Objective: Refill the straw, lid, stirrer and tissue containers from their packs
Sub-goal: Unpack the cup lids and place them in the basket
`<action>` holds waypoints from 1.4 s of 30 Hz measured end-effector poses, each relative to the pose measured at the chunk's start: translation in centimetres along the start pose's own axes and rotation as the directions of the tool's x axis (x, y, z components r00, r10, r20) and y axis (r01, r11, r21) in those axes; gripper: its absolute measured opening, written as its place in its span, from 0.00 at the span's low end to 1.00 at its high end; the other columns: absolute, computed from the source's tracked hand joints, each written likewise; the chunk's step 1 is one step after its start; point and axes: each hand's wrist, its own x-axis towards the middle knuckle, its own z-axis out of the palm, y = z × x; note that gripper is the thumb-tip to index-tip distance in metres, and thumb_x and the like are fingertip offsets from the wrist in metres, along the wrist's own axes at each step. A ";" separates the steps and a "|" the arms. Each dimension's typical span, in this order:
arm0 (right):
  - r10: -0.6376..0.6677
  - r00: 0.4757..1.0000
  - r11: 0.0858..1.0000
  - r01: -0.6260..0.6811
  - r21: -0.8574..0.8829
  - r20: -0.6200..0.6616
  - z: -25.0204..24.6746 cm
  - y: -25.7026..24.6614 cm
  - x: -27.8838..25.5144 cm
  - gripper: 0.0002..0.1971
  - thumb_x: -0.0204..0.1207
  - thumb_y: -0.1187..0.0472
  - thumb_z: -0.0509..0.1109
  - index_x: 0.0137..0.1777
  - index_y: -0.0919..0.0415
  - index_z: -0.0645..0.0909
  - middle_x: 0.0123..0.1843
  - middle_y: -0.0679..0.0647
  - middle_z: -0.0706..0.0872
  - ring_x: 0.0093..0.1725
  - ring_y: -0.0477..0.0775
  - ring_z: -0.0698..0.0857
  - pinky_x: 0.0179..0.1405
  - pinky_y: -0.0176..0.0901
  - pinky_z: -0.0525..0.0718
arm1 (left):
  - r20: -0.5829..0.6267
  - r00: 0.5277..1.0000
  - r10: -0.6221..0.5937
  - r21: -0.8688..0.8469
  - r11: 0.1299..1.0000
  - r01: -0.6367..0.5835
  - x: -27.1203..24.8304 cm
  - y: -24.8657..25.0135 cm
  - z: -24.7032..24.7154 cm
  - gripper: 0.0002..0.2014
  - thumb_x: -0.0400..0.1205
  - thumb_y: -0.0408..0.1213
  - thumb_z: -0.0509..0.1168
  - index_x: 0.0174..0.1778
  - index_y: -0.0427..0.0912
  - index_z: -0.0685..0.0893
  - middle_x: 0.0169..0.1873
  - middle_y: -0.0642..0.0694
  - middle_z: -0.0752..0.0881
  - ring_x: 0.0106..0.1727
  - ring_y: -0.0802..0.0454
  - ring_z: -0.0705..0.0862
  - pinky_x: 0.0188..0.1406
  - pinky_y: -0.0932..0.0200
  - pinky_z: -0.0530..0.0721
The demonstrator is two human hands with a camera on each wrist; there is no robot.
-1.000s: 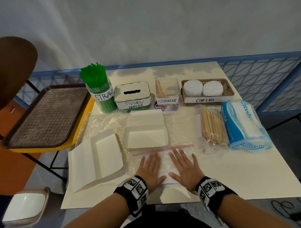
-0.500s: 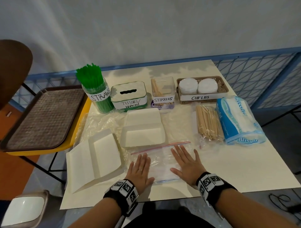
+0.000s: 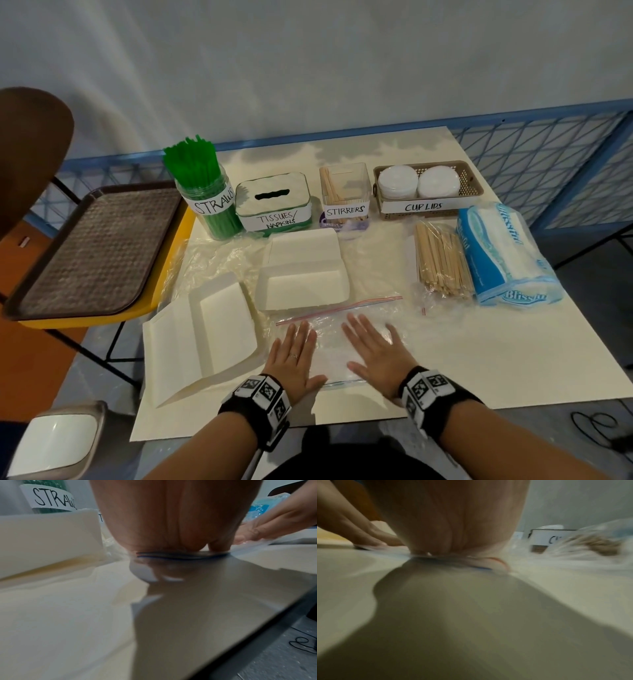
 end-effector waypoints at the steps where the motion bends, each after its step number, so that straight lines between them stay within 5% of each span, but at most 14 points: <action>1: 0.030 1.000 0.999 -0.030 -0.018 0.003 -0.2 0.8 -0.2 0.33 0.83 0.40 0.35 0.82 0.58 0.44 0.80 0.51 0.63 0.78 0.49 0.65 0.62 0.59 0.81 | 0.017 0.999 0.042 0.007 0.999 -0.042 -0.3 -0.1 -0.1 0.40 0.57 0.77 0.15 0.55 0.60 0.05 0.57 0.61 0.05 0.57 0.63 0.04 0.74 0.48 0.34; 5: 0.087 0.996 0.996 -0.087 -0.021 -0.005 0.3 2.5 -0.6 0.34 0.82 0.37 0.35 0.83 0.56 0.44 0.85 0.52 0.43 0.83 0.51 0.38 0.74 0.52 0.59 | 0.096 0.994 0.054 0.009 0.998 -0.055 -0.7 -0.7 0.0 0.38 0.53 0.77 0.17 0.49 0.64 0.04 0.52 0.63 0.03 0.52 0.66 0.03 0.71 0.50 0.27; 9: 0.045 0.997 0.999 -0.045 0.004 0.069 -0.5 2.9 -1.0 0.44 0.63 0.26 0.20 0.76 0.50 0.22 0.78 0.52 0.22 0.76 0.48 0.19 0.79 0.48 0.40 | 0.114 0.993 0.011 -0.012 1.000 -0.010 -1.0 -0.8 -0.2 0.41 0.56 0.76 0.23 0.60 0.63 0.12 0.63 0.53 0.10 0.52 0.65 0.03 0.74 0.47 0.29; 13: 0.080 0.990 0.996 -0.085 0.040 0.116 -1.0 3.2 -1.3 0.50 0.57 0.24 0.21 0.74 0.55 0.20 0.76 0.48 0.20 0.77 0.51 0.24 0.76 0.46 0.33 | 0.143 0.989 -0.021 -0.017 1.000 0.024 -1.3 -0.9 -0.8 0.47 0.55 0.77 0.25 0.67 0.59 0.17 0.68 0.51 0.14 0.61 0.61 0.06 0.76 0.45 0.29; 16: 0.103 0.983 0.993 -0.110 0.038 0.150 -1.1 2.9 -1.2 0.51 0.55 0.23 0.18 0.73 0.56 0.19 0.77 0.48 0.21 0.78 0.50 0.26 0.77 0.50 0.34 | 0.215 0.972 -0.097 0.070 0.994 0.084 -0.8 -0.1 -1.9 0.50 0.67 0.78 0.36 0.74 0.51 0.23 0.73 0.47 0.19 0.78 0.47 0.23 0.78 0.42 0.33; 19: 0.122 0.975 0.992 -0.124 -0.002 0.185 -1.5 2.9 -0.9 0.53 0.54 0.22 0.19 0.75 0.57 0.22 0.78 0.49 0.22 0.81 0.50 0.29 0.79 0.57 0.39 | 0.202 0.965 -0.165 0.108 0.983 0.146 0.0 1.8 -4.9 0.42 0.79 0.63 0.53 0.82 0.44 0.45 0.83 0.40 0.44 0.83 0.43 0.46 0.80 0.39 0.43; 21: 0.128 0.973 0.992 -0.128 -0.014 0.192 -2.3 2.8 -0.9 0.53 0.60 0.22 0.26 0.80 0.57 0.29 0.81 0.49 0.27 0.83 0.50 0.35 0.80 0.59 0.40 | 0.169 0.976 -0.140 0.134 0.984 0.118 0.6 3.4 -8.1 0.34 0.81 0.59 0.54 0.76 0.39 0.63 0.76 0.39 0.67 0.77 0.43 0.66 0.78 0.40 0.55; 23: 0.145 0.984 0.988 -0.150 0.044 0.101 -4.0 2.8 -0.8 0.43 0.73 0.31 0.39 0.83 0.56 0.43 0.85 0.50 0.42 0.84 0.50 0.47 0.80 0.59 0.44 | 0.088 0.994 -0.067 0.063 0.996 0.062 1.6 5.2 -11.2 0.28 0.83 0.55 0.54 0.71 0.37 0.70 0.68 0.39 0.76 0.69 0.41 0.75 0.71 0.44 0.67; 25: 0.197 0.967 0.967 -0.165 0.194 -0.159 -5.9 3.0 -0.5 0.31 0.80 0.43 0.57 0.80 0.57 0.59 0.81 0.54 0.60 0.79 0.54 0.64 0.79 0.57 0.57 | -0.038 0.999 0.014 -0.094 0.995 -0.017 3.0 6.9 -13.7 0.23 0.85 0.50 0.55 0.68 0.35 0.71 0.64 0.36 0.78 0.66 0.40 0.77 0.64 0.50 0.72; 27: 0.310 0.861 0.921 -0.166 0.353 -0.403 -7.9 4.0 0.3 0.25 0.77 0.55 0.66 0.73 0.60 0.69 0.73 0.57 0.70 0.70 0.57 0.75 0.71 0.55 0.72 | -0.149 0.987 0.053 -0.263 0.961 -0.091 4.8 8.6 -15.8 0.20 0.85 0.46 0.57 0.65 0.34 0.73 0.61 0.35 0.81 0.63 0.41 0.79 0.59 0.54 0.74; 29: 0.456 0.759 0.857 -0.233 0.459 -0.466 -9.8 5.9 1.1 0.25 0.77 0.62 0.67 0.73 0.65 0.68 0.71 0.62 0.71 0.67 0.60 0.75 0.68 0.54 0.76 | -0.177 0.984 0.032 -0.432 0.895 -0.107 7.0 10.5 -17.2 0.19 0.84 0.45 0.59 0.65 0.35 0.74 0.59 0.36 0.83 0.61 0.40 0.81 0.58 0.54 0.76; 35: 0.776 0.631 0.564 -0.684 0.463 -0.012 -12.0 11.3 3.1 0.29 0.80 0.59 0.61 0.77 0.69 0.56 0.77 0.68 0.61 0.75 0.68 0.65 0.72 0.57 0.67 | 0.084 0.995 -0.055 -0.789 0.606 0.100 13.1 15.7 -17.3 0.28 0.81 0.45 0.64 0.71 0.31 0.67 0.65 0.30 0.78 0.64 0.36 0.81 0.63 0.43 0.81; 38: 0.802 0.592 0.507 -0.744 0.436 0.078 -11.5 12.5 3.4 0.28 0.80 0.59 0.61 0.76 0.69 0.57 0.75 0.69 0.64 0.73 0.69 0.68 0.69 0.57 0.70 | 0.159 0.985 -0.071 -0.777 0.606 0.169 14.8 17.4 -16.5 0.29 0.82 0.44 0.63 0.73 0.28 0.66 0.70 0.31 0.74 0.68 0.36 0.77 0.66 0.49 0.79; 42: 0.799 0.574 0.460 -0.776 0.432 0.180 -11.1 13.5 3.6 0.35 0.80 0.53 0.62 0.80 0.67 0.50 0.76 0.70 0.64 0.73 0.70 0.70 0.70 0.58 0.70 | 0.223 0.972 -0.067 -0.712 0.670 0.210 15.9 18.8 -15.6 0.25 0.83 0.43 0.59 0.69 0.27 0.71 0.67 0.32 0.77 0.65 0.37 0.79 0.56 0.55 0.78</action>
